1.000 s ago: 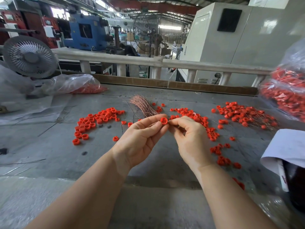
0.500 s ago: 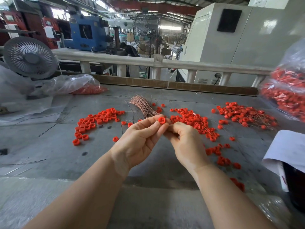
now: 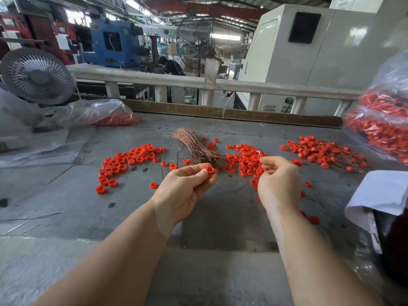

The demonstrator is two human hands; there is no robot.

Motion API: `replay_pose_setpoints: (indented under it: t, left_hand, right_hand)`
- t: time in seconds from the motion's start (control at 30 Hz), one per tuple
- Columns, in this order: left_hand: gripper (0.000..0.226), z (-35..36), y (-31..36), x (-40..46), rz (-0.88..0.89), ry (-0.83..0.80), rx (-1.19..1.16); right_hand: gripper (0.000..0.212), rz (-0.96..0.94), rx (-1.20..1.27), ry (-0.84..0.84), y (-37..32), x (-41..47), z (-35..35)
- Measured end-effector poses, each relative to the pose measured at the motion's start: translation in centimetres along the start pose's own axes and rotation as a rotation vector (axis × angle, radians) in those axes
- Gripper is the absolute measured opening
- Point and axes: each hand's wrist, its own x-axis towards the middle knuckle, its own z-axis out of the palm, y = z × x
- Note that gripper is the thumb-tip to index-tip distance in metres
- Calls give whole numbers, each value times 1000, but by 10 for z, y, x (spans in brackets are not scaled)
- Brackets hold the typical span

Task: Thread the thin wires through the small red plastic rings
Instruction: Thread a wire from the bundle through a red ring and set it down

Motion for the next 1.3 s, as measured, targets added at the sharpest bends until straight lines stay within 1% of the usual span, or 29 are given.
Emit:
replay_pose_setpoints:
  t: [0.07, 0.2, 0.3, 0.37, 0.43, 0.5, 0.7, 0.97, 1.13, 1.3]
  left_hand:
    - [16, 0, -1, 0, 11, 3, 29]
    - [14, 1, -2, 0, 12, -10, 47]
    - [13, 1, -2, 0, 3, -25, 48]
    - [13, 2, -3, 0, -2, -39, 47]
    - [14, 2, -3, -1, -5, -52, 49]
    - [14, 2, -2, -2, -9, -81, 58]
    - [15, 2, -1, -6, -5, -155, 57]
    - [15, 3, 0, -7, 14, -213, 33]
    - [16, 1, 0, -6, 17, -228, 29]
    - [16, 0, 1, -4, 18, -234, 35]
  right_hand:
    - [43, -10, -85, -25, 2, -1, 1]
    - [37, -92, -292, -117, 6, -3, 3]
    - [34, -113, -412, -139, 8, -5, 4]
    - [28, -118, -474, -146, 9, -5, 5]
    - [18, -109, -537, -168, 10, -4, 5]
    - [13, -104, -591, -188, 11, -5, 5]
    - [9, -114, -601, -169, 11, -4, 5]
    - [18, -214, -614, -154, 12, -7, 7]
    - [26, -227, -612, -149, 12, -6, 8]
    - [19, -222, -649, -166, 11, -7, 7]
